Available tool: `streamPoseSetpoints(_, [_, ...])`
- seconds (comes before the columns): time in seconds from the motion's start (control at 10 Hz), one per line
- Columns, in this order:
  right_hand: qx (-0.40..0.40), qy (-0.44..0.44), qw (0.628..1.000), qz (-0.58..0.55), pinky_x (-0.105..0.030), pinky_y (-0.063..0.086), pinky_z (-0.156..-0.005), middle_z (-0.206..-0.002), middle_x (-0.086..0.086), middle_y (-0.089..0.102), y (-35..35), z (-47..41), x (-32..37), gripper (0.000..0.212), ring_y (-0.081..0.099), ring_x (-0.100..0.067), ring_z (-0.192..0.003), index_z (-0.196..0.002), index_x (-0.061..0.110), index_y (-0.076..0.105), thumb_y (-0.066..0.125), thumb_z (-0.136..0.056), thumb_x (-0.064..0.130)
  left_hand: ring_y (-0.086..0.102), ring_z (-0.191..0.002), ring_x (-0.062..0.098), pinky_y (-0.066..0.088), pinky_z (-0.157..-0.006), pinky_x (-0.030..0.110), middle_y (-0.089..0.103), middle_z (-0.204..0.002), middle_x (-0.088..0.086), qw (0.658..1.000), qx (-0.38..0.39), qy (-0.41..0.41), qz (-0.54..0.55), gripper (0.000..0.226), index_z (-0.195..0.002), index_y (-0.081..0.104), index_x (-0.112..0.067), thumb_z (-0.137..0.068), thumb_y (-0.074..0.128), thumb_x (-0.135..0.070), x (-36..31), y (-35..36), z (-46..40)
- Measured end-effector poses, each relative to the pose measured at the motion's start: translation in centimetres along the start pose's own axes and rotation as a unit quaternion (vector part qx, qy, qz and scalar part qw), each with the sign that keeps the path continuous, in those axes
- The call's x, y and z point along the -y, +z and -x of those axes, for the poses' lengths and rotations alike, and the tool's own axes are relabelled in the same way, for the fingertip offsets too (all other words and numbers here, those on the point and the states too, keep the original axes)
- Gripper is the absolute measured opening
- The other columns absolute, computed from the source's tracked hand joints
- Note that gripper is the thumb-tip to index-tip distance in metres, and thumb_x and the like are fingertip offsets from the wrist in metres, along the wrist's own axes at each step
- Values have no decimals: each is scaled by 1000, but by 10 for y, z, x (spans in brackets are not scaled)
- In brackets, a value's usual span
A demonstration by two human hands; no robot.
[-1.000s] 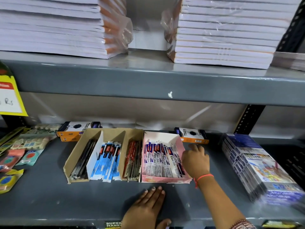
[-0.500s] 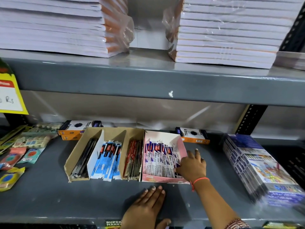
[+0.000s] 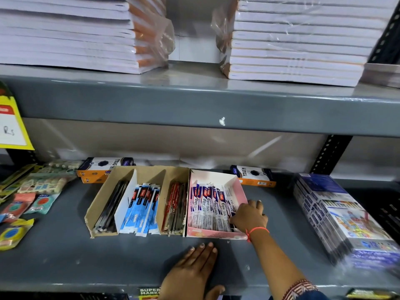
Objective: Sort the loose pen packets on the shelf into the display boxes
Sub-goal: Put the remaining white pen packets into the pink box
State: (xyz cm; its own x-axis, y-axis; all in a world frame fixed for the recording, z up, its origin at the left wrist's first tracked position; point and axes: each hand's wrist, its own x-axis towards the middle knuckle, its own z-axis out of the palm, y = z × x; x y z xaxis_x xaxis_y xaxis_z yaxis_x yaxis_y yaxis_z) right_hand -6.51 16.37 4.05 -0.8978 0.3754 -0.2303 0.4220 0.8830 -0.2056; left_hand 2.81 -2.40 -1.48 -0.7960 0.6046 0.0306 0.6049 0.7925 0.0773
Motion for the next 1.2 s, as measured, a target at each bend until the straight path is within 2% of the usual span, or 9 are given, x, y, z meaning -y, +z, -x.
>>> streamPoseSetpoints(0.2, [21, 35, 999, -32, -43, 35, -106, -141, -8, 38, -4, -4, 1, 53, 30, -29, -133, -134, 9, 46, 53, -87, 30, 43, -125, 2, 3, -108, 23, 36, -149, -9, 999, -24, -20, 9, 84, -145, -19, -8, -88, 4, -66, 0, 4, -4])
streamPoseSetpoints(0.3, [10, 44, 997, -65, -43, 37, -104, -135, -10, 44, -1, -7, 0, 47, 35, -30, -129, -131, 7, 49, 49, -88, 26, 33, -132, 4, 2, -109, 23, 14, -158, -1, 999, -21, -15, 35, 85, -149, -4, -10, -88, 9, -68, 1, 3, -5])
streamPoseSetpoints(0.4, [5, 36, 990, -136, -40, 40, -100, -124, -15, 55, -4, -12, -1, 33, 49, -32, -118, -111, 4, 59, 51, -87, 25, 60, -111, 3, 5, -110, 22, 65, -121, -11, 1000, -1, 11, 27, 73, -123, 61, -23, -79, 29, -72, 0, 2, -3])
streamPoseSetpoints(0.5, [-59, 6, 976, -209, -32, 46, -78, -102, -21, 67, -22, -12, -2, 17, 58, -32, -86, -84, 9, 64, 51, -86, 19, 62, -105, 3, 8, -108, 22, 67, -117, -11, 1000, 6, 18, 21, 68, -112, 69, -26, -80, 30, -71, 0, 1, -3])
streamPoseSetpoints(0.7, [-160, -72, 952, -253, -26, 45, -75, -113, -17, 68, -87, -9, -8, 30, 61, -33, -103, -99, 6, 71, 46, -84, -2, 64, -104, 3, 6, -107, 23, 59, -126, -15, 993, -119, 8, -3, 80, -147, -13, -8, -91, 3, -63, 0, 5, -5])
streamPoseSetpoints(0.8, [-159, -112, 954, -229, -15, 35, -58, -105, -19, 71, -123, -7, -10, 31, 60, -27, -92, -89, 0, 72, 43, -82, -7, 65, -101, 3, 8, -108, 24, 57, -131, -14, 991, -136, 13, 10, 77, -146, -16, -8, -93, 2, -61, -1, 9, -7])
streamPoseSetpoints(0.9, [-151, -134, 966, -161, -25, 43, -77, -107, -21, 67, -141, -5, -4, 25, 59, -29, -95, -90, -2, 69, 46, -83, 2, 62, -106, 3, 12, -107, 22, 64, -123, -12, 988, -153, 13, 27, 76, -148, -11, -9, -93, 3, -60, 0, 13, -6])
streamPoseSetpoints(1.1, [-52, -203, 974, 82, -33, 47, -83, -115, -21, 67, -112, -22, 30, 31, 61, -36, -108, -108, 5, 66, 45, -85, 9, 66, -96, 2, 45, -87, 17, 71, -106, -13, 996, -85, -4, 9, 76, -101, 74, -28, -95, 4, -56, 0, 4, -9])
streamPoseSetpoints(1.2, [-58, -216, 966, 131, -38, 49, -92, -121, -20, 63, -86, -38, 42, 42, 60, -35, -112, -126, 11, 57, 40, -87, 8, 66, -96, 1, 53, -78, 15, 71, -107, -13, 991, -130, 17, -3, 75, -100, 74, -30, -95, 3, -54, 1, -2, -8])
